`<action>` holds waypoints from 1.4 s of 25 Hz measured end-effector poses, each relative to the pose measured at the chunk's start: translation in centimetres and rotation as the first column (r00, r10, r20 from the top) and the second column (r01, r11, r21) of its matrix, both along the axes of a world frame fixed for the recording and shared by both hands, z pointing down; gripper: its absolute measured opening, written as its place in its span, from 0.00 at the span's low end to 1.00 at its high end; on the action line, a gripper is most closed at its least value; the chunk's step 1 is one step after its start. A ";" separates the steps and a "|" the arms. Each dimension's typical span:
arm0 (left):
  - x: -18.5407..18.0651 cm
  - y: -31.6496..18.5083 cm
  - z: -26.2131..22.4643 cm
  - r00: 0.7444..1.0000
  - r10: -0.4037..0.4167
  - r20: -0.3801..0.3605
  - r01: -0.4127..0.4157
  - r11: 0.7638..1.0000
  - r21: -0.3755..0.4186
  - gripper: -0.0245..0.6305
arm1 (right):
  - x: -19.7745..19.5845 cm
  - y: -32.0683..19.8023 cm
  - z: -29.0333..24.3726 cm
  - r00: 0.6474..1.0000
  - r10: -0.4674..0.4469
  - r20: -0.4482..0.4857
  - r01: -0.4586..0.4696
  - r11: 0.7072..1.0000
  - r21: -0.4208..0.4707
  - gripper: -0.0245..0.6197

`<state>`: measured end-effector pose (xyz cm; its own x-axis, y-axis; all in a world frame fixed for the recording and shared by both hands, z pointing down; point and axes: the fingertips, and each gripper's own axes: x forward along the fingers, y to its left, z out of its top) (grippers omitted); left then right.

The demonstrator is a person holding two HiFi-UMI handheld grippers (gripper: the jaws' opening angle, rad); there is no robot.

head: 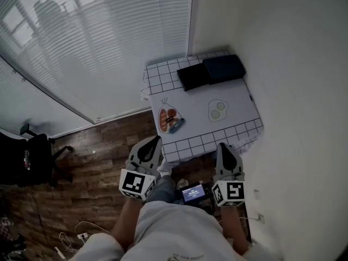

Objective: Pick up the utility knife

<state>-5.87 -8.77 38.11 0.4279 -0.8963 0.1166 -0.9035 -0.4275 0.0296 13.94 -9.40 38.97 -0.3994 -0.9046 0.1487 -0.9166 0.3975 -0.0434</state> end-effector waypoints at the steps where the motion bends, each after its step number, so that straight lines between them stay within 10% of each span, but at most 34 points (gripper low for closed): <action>1: -0.1 -0.3 0.2 1.000 0.001 0.000 -0.001 1.000 -0.007 0.05 | 0.0 -0.2 0.1 1.000 0.001 -0.002 -0.001 1.000 -0.004 0.05; 35: 0.0 -7.4 13.0 0.988 0.127 0.091 -0.101 0.964 -0.245 0.05 | -0.8 -5.2 10.9 0.997 0.023 -0.072 -0.038 0.976 -0.217 0.05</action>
